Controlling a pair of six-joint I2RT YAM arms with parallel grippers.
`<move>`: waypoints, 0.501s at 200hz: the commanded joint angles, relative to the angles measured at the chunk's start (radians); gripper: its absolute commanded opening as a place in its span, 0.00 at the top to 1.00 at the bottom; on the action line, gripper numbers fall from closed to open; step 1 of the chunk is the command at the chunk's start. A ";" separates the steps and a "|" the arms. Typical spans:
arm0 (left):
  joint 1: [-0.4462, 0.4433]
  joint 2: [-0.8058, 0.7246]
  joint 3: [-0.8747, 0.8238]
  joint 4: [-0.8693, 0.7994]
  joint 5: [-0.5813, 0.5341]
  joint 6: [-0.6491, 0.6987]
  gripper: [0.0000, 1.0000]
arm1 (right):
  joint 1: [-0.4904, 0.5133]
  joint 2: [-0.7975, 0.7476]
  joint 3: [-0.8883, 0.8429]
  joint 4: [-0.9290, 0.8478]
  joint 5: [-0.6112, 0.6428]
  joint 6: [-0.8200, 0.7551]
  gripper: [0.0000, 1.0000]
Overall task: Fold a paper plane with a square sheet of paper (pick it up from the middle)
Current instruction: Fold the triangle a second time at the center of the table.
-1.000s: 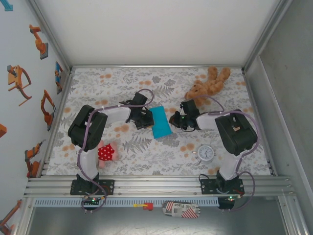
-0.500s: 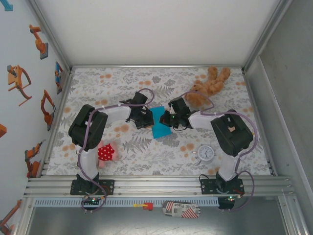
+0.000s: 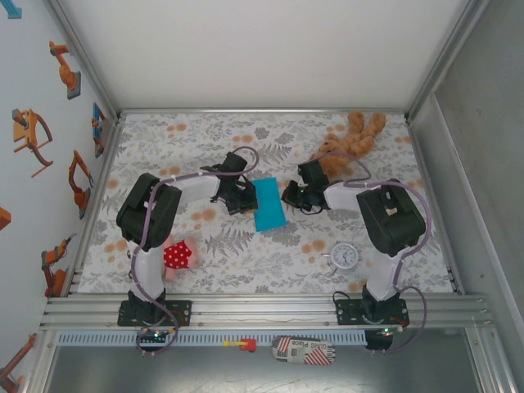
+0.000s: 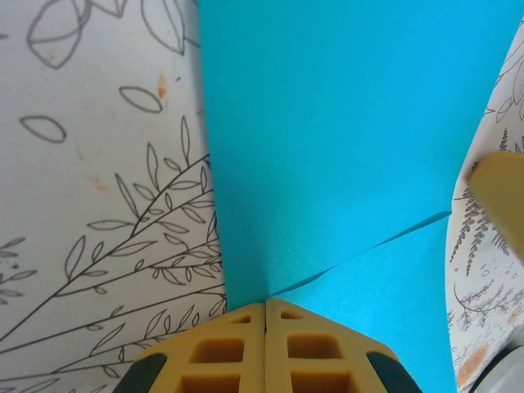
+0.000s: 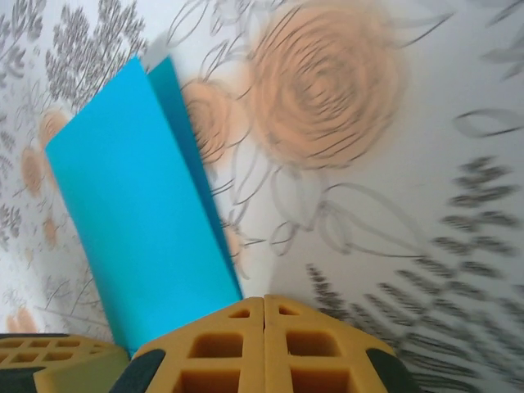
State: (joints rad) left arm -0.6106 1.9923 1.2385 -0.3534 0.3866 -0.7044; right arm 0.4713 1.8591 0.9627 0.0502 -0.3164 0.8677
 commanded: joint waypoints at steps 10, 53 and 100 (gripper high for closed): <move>0.019 0.085 0.031 -0.091 -0.091 0.111 1.00 | 0.030 -0.118 -0.012 -0.043 0.051 -0.058 1.00; 0.028 0.100 0.069 -0.101 -0.047 0.180 1.00 | 0.091 -0.095 -0.017 0.010 -0.053 -0.015 1.00; 0.031 0.102 0.071 -0.101 -0.022 0.192 1.00 | 0.102 0.005 -0.006 0.099 -0.133 0.043 1.00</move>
State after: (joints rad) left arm -0.5903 2.0422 1.3163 -0.3927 0.4129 -0.5556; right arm 0.5713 1.8183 0.9558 0.1078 -0.4049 0.8799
